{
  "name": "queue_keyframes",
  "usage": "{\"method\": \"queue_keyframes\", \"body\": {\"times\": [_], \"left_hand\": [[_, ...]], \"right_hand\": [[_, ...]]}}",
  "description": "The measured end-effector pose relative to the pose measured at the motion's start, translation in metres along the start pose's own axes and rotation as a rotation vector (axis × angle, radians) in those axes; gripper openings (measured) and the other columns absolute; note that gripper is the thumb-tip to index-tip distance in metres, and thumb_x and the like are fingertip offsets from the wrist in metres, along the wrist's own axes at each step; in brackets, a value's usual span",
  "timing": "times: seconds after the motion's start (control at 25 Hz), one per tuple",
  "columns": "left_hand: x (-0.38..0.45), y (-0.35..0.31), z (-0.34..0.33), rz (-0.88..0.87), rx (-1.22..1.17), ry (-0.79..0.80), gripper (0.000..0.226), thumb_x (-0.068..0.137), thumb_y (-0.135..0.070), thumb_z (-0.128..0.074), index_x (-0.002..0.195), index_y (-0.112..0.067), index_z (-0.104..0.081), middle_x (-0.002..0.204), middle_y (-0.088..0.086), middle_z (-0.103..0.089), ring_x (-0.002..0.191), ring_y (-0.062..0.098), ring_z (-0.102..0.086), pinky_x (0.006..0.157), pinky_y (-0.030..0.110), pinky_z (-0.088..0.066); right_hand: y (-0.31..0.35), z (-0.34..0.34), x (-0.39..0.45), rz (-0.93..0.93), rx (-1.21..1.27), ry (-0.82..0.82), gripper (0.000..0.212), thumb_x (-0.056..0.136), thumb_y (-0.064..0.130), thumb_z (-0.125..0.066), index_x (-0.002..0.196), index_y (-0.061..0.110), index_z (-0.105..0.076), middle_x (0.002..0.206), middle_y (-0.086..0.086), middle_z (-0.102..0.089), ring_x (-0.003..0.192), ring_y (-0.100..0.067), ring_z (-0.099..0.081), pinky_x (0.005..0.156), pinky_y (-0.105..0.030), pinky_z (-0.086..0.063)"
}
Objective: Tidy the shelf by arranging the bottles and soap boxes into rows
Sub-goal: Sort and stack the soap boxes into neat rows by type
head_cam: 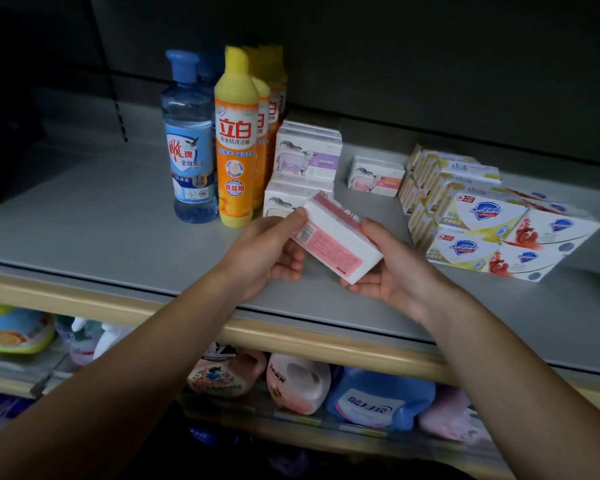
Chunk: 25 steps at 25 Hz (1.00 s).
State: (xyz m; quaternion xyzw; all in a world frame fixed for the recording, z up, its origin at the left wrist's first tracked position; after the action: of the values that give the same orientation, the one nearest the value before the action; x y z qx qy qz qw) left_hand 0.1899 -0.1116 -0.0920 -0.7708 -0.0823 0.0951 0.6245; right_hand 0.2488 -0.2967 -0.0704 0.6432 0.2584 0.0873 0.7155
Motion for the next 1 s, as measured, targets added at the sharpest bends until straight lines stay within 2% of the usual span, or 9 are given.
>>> {"method": "queue_keyframes", "body": {"times": [0.12, 0.2, 0.32, 0.4, 0.52, 0.6, 0.72, 0.8, 1.0], "left_hand": [[-0.003, -0.003, 0.001, 0.047, -0.114, 0.052, 0.059, 0.070, -0.065, -0.061, 0.102, -0.015, -0.062, 0.066, 0.007, -0.064, 0.052, 0.018, -0.061, 0.048, 0.029, -0.053], [-0.003, -0.003, 0.002, 0.049, -0.147, 0.068, 0.060, 0.072, -0.065, -0.058, 0.108, -0.018, -0.065, 0.085, 0.006, -0.073, 0.066, 0.021, -0.070, 0.052, 0.032, -0.056], [-0.006, -0.001, 0.004, -0.041, -0.206, 0.031, 0.038, 0.086, -0.039, -0.063, 0.114, -0.012, -0.064, 0.102, 0.012, -0.074, 0.086, 0.026, -0.073, 0.062, 0.038, -0.061], [-0.007, -0.001, 0.008, -0.088, -0.285, 0.015, 0.044, 0.082, -0.030, -0.067, 0.118, -0.007, -0.061, 0.108, 0.015, -0.072, 0.096, 0.030, -0.071, 0.076, 0.045, -0.060], [-0.008, -0.003, 0.014, -0.206, -0.379, 0.128, 0.044, 0.087, -0.021, -0.060, 0.130, -0.009, -0.055, 0.124, 0.016, -0.065, 0.111, 0.034, -0.064, 0.087, 0.050, -0.056], [-0.009, -0.005, 0.013, -0.231, -0.466, 0.203, 0.043, 0.090, -0.024, -0.057, 0.132, -0.015, -0.055, 0.128, 0.013, -0.064, 0.115, 0.032, -0.063, 0.087, 0.046, -0.055], [-0.006, -0.010, 0.008, -0.144, -0.619, 0.202, 0.049, 0.086, -0.042, -0.054, 0.131, -0.024, -0.056, 0.126, 0.010, -0.065, 0.110, 0.031, -0.066, 0.081, 0.043, -0.057], [-0.004, -0.012, 0.008, -0.093, -0.668, 0.163, 0.049, 0.089, -0.047, -0.047, 0.131, -0.025, -0.058, 0.124, 0.013, -0.065, 0.104, 0.027, -0.068, 0.079, 0.043, -0.057], [-0.006, -0.012, 0.011, -0.081, -0.653, 0.155, 0.047, 0.098, -0.048, -0.038, 0.123, -0.016, -0.061, 0.123, 0.015, -0.065, 0.104, 0.024, -0.067, 0.083, 0.041, -0.057]], "right_hand": [[0.006, -0.002, -0.006, 0.353, -0.268, -0.124, 0.015, 0.087, 0.037, -0.069, 0.092, 0.023, -0.073, 0.096, 0.000, -0.074, 0.085, -0.008, -0.068, 0.080, -0.024, -0.056], [0.012, -0.006, -0.015, 0.661, -0.601, -0.166, 0.034, 0.076, 0.029, -0.081, 0.108, 0.027, -0.066, 0.108, 0.010, -0.067, 0.095, 0.001, -0.063, 0.083, -0.012, -0.048], [0.012, -0.015, -0.020, 0.959, -0.842, -0.135, 0.058, 0.071, 0.025, -0.082, 0.124, 0.017, -0.060, 0.129, 0.005, -0.053, 0.117, -0.002, -0.050, 0.097, -0.008, -0.035], [0.011, -0.017, -0.019, 0.923, -0.732, -0.159, 0.058, 0.079, 0.026, -0.076, 0.131, 0.016, -0.053, 0.132, 0.006, -0.049, 0.120, 0.000, -0.047, 0.100, -0.008, -0.033], [0.008, -0.018, -0.015, 0.720, -0.456, -0.199, 0.049, 0.087, 0.022, -0.071, 0.132, 0.020, -0.050, 0.120, 0.013, -0.062, 0.109, -0.005, -0.062, 0.097, -0.032, -0.051], [0.005, -0.018, -0.018, 0.826, -0.516, -0.243, 0.050, 0.084, 0.023, -0.074, 0.129, 0.021, -0.052, 0.114, 0.015, -0.065, 0.104, -0.004, -0.064, 0.092, -0.034, -0.054], [-0.001, -0.026, -0.025, 1.172, -0.782, -0.367, 0.051, 0.082, 0.029, -0.072, 0.127, 0.013, -0.056, 0.117, -0.001, -0.064, 0.105, -0.015, -0.058, 0.093, -0.021, -0.043], [-0.007, -0.040, -0.028, 1.376, -0.908, -0.397, 0.047, 0.082, 0.024, -0.075, 0.124, 0.008, -0.062, 0.116, -0.008, -0.065, 0.103, -0.023, -0.056, 0.096, -0.021, -0.038], [-0.009, -0.054, -0.031, 1.421, -0.862, -0.349, 0.045, 0.086, 0.028, -0.072, 0.127, 0.012, -0.062, 0.119, -0.001, -0.060, 0.103, -0.023, -0.055, 0.095, -0.025, -0.042]]}}
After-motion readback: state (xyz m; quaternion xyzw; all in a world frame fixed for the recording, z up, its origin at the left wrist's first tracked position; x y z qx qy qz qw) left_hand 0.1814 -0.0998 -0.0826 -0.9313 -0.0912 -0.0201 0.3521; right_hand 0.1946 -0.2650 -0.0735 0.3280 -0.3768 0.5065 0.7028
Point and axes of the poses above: each hand's wrist, its own x-axis towards the middle knuckle, its own z-axis out of the back of the hand, y = z × x, the point moved 1 cm from there along x, towards the middle knuckle
